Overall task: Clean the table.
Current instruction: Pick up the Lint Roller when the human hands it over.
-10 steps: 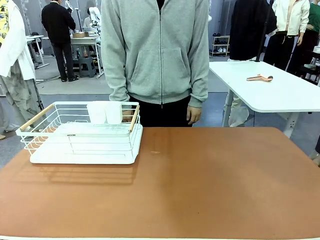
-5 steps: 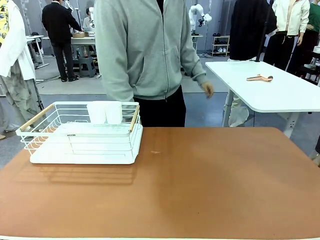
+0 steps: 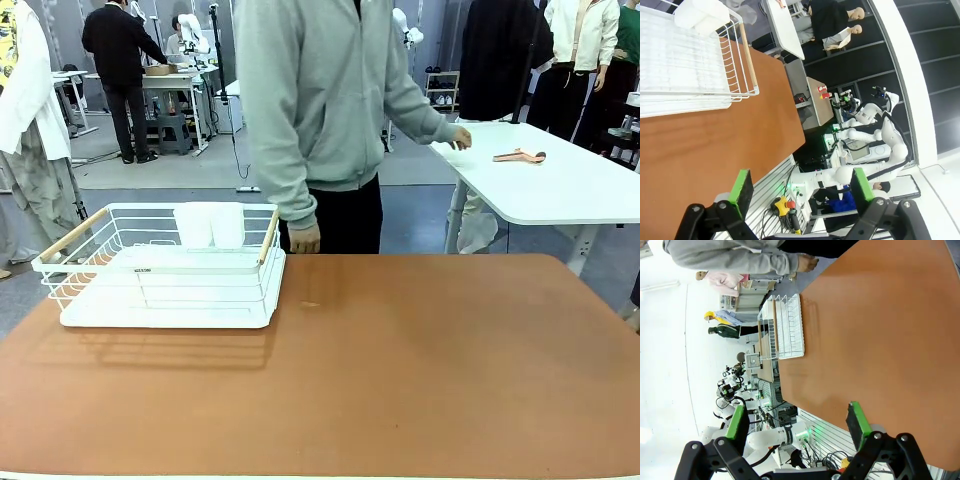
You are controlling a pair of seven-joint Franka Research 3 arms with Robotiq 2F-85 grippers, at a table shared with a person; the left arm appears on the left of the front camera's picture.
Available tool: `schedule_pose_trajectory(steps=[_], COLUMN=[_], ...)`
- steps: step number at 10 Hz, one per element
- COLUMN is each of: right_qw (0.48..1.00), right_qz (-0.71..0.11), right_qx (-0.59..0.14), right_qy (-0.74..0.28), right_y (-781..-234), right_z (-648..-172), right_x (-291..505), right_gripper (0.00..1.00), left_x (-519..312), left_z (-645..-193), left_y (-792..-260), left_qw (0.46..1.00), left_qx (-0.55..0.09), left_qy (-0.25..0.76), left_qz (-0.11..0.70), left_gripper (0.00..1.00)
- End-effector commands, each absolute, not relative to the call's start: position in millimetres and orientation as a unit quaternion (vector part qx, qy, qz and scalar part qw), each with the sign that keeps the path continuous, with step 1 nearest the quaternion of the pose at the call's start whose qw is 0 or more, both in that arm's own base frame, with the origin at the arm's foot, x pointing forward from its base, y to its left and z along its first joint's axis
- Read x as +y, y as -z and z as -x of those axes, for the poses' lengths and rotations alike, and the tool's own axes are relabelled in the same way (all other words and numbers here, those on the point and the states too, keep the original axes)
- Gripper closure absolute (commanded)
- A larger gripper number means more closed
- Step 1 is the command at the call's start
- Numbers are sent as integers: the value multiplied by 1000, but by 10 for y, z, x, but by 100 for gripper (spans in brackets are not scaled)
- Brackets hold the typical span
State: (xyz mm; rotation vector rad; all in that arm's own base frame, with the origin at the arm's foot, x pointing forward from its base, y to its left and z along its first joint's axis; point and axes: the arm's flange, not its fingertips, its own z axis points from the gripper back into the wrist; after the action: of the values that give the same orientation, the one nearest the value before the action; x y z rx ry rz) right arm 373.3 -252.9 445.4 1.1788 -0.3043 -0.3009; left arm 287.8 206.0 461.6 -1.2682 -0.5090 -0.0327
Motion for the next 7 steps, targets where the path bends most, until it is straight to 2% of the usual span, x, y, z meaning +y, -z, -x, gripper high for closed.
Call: schedule_pose_trajectory(steps=[1, 7], right_qw=[807, 807], right_qz=[-556, -556], right_qx=[-146, -146], right_qy=[135, 135], right_y=[-4473, -4473], right_z=[-3710, -3710], right_x=[-2513, -2513], right_gripper=[0, 0], left_x=[2078, 2078], left_z=[-2878, -2878], left_y=[-4613, -4613], left_qw=[767, 767], left_qx=[-246, -246], left_qy=[24, 24], left_qz=[593, 593], left_gripper=[0, 0])
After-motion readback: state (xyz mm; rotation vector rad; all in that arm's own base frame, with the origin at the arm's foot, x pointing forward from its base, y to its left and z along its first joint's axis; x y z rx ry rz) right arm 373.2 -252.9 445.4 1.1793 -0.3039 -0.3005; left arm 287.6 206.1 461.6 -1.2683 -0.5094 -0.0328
